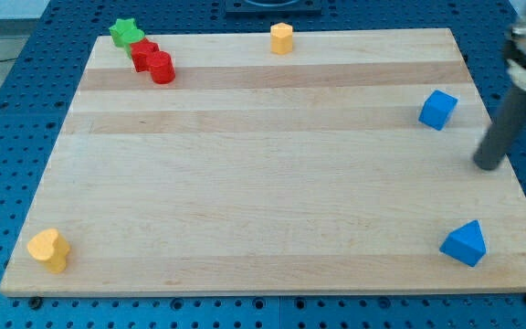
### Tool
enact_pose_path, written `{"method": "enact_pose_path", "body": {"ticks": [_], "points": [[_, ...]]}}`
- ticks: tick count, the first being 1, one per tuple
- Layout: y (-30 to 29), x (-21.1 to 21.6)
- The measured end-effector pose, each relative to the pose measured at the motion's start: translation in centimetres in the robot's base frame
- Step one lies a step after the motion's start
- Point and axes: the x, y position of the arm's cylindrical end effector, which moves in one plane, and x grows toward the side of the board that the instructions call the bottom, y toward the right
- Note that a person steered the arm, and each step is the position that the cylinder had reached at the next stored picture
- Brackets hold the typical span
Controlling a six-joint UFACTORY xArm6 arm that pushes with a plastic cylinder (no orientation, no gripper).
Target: Move the blue triangle towards the bottom of the blue cube
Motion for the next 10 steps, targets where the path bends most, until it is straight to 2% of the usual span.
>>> {"method": "enact_pose_path", "body": {"ticks": [1, 2, 3, 4, 5, 6, 8, 10], "points": [[2.1, 4.5], [2.1, 10.8], [1.5, 14.0], [-0.9, 13.9], [-5.9, 13.9], [-7.5, 13.8], [-7.8, 10.9], [-9.3, 10.8]]}}
